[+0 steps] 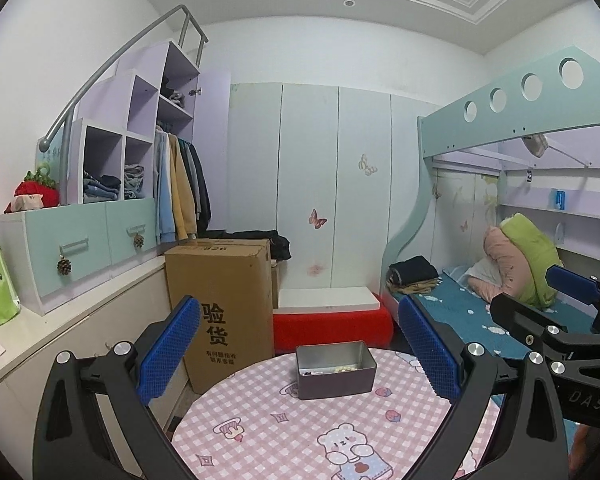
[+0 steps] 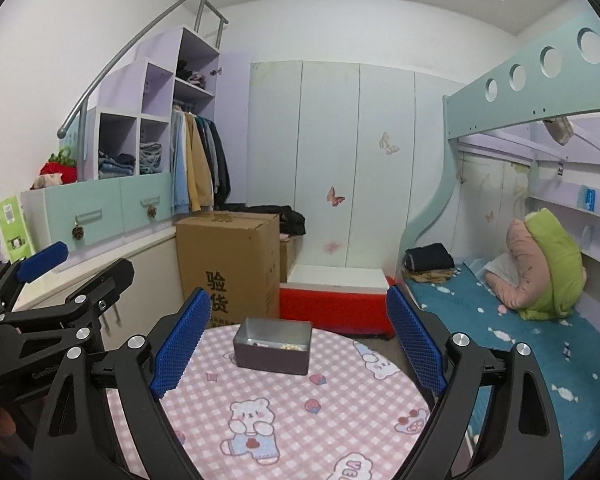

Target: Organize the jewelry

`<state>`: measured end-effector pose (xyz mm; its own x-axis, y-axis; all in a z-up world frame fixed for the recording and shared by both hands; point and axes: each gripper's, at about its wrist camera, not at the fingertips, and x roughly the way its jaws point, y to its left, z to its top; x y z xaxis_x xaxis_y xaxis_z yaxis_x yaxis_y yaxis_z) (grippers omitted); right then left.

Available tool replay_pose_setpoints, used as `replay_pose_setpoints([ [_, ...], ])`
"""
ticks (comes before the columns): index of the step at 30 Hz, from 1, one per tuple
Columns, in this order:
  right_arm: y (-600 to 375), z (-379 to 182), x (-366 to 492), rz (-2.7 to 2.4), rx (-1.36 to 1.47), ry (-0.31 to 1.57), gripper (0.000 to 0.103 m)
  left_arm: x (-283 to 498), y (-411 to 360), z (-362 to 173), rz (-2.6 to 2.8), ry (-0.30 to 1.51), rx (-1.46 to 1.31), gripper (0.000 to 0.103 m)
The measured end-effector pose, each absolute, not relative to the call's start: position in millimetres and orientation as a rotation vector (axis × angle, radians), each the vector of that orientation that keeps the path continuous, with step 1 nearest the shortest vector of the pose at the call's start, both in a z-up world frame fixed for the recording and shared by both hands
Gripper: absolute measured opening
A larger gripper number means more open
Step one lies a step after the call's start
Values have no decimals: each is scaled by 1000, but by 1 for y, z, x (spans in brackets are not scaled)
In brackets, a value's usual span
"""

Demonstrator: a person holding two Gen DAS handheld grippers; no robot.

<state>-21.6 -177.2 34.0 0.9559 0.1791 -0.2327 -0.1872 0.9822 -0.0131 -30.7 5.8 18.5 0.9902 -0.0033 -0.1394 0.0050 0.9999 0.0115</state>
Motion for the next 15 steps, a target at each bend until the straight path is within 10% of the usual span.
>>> replay_pose_setpoints([
  [15, -180, 32, -21, 186, -32, 239, 87, -28, 3, 18, 2, 134, 22, 96],
])
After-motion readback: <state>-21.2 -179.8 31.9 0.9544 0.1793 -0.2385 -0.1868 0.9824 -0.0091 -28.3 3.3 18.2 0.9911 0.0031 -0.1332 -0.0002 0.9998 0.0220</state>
